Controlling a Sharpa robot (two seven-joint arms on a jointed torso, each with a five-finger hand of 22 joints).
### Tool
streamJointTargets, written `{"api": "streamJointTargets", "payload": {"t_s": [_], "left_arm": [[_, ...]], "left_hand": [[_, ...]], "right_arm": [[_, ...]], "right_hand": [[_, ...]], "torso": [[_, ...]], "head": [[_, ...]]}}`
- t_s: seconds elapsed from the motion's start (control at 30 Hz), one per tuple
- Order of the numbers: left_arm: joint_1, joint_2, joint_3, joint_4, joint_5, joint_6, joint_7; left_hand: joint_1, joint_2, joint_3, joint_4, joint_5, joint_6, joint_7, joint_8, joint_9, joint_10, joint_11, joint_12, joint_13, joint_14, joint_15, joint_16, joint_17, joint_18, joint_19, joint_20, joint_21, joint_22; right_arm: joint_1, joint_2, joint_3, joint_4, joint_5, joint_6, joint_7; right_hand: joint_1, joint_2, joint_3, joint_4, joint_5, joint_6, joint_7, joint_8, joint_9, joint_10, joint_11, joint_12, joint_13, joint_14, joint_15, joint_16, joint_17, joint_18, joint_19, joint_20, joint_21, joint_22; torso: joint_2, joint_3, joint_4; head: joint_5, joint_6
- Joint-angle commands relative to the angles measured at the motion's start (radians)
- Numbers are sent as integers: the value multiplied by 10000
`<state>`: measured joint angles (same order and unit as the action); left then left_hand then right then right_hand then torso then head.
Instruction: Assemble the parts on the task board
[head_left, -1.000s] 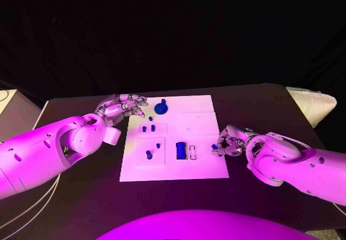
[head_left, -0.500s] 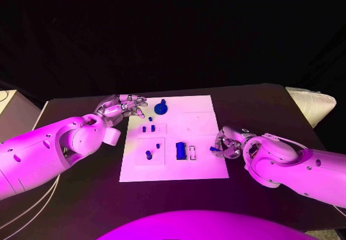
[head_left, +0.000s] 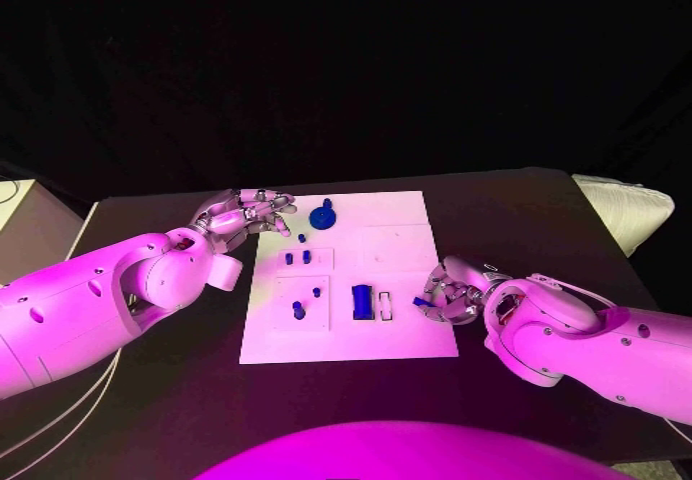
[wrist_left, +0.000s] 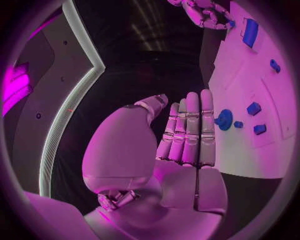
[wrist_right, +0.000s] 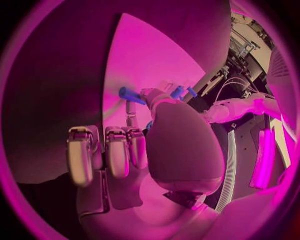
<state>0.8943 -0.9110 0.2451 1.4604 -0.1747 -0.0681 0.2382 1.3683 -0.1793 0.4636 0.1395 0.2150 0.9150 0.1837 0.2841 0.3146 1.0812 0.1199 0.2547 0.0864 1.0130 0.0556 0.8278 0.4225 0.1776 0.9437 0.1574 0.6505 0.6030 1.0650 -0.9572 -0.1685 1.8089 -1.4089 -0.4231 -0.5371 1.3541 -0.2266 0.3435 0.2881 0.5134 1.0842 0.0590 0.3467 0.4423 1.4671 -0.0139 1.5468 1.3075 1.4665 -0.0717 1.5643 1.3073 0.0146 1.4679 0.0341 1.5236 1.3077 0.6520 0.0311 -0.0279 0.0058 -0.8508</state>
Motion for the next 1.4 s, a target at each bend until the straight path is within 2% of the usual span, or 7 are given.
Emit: {"api": "streamJointTargets", "payload": {"t_s": [0.03,0.23,0.47,0.63,0.83,1.03,1.4], "left_arm": [[1,27,8,18,54,166,74],[1,37,8,22,54,182,54],[2,38,8,53,54,235,-17],[2,36,8,59,54,243,-34],[2,14,8,66,54,241,-39],[3,4,8,80,54,239,-37],[3,-6,8,89,54,242,-38]], "left_hand": [[-6,103,-7,58,11,27,14,-47,-3,-24,45,-62,12,3,47,-46,14,45,50,4,-49,-16],[-6,103,-7,58,11,27,14,-47,-3,-24,45,-62,12,3,47,-46,14,45,50,4,-49,-16],[-13,108,-10,71,12,27,15,-48,-3,-25,46,-64,13,3,49,-47,16,44,52,5,-54,-20],[-19,110,-13,81,11,26,15,-49,-2,-27,47,-66,13,2,50,-48,17,44,54,6,-59,-23],[-19,110,-13,81,11,26,15,-49,-2,-27,47,-66,13,2,50,-48,17,44,54,6,-59,-23],[-19,110,-13,81,11,26,15,-49,-2,-27,47,-66,13,2,50,-48,17,44,54,6,-59,-23],[-19,110,-13,81,11,26,15,-49,-2,-27,47,-66,13,2,50,-48,17,44,54,6,-59,-23]], "right_arm": [[106,88,31,157,1067,-474,98],[174,384,39,190,1789,-691,159],[192,812,22,-137,2178,-689,-18],[166,1081,-4,-376,2235,-490,-72],[133,1274,-23,-482,2113,-408,-111],[124,1380,-28,-610,1807,-103,-187],[104,1615,-43,-839,1384,126,-232]], "right_hand": [[-178,33,142,-4,-19,50,-38,43,53,978,-58,81,2558,1043,-89,65,2635,-71,934,-75,81,2519],[-367,59,253,-3,27,50,-46,78,87,990,-65,112,2573,1043,-95,65,2635,-76,940,-80,107,2528],[-792,-10,333,-5,-54,62,-59,144,148,1037,-73,240,2633,1043,-101,65,2635,-78,943,-86,117,2533],[-943,-21,367,-7,-106,85,-73,174,171,1037,-84,240,2633,1043,-109,65,2635,-79,945,-92,123,2535],[-1217,9,425,0,-186,95,-82,202,196,1037,-92,240,2633,1043,-118,65,2635,-79,946,-100,125,2537],[-1354,-32,444,-25,-342,88,-89,219,214,1037,-99,240,2633,1043,-124,65,2635,-73,939,-106,91,2529],[-1431,-84,459,-53,-539,60,-86,224,227,1037,-95,240,2633,1043,-124,65,2635,-62,926,-108,36,2516]], "torso": [[5,-5,8],[1,-11,6],[-3,-45,4],[0,-11,9],[8,11,2],[2,-4,-6],[7,8,11]], "head": [[4,22],[-24,11],[-75,10],[-97,-1],[-96,-19],[-81,-44],[-77,-60]]}}
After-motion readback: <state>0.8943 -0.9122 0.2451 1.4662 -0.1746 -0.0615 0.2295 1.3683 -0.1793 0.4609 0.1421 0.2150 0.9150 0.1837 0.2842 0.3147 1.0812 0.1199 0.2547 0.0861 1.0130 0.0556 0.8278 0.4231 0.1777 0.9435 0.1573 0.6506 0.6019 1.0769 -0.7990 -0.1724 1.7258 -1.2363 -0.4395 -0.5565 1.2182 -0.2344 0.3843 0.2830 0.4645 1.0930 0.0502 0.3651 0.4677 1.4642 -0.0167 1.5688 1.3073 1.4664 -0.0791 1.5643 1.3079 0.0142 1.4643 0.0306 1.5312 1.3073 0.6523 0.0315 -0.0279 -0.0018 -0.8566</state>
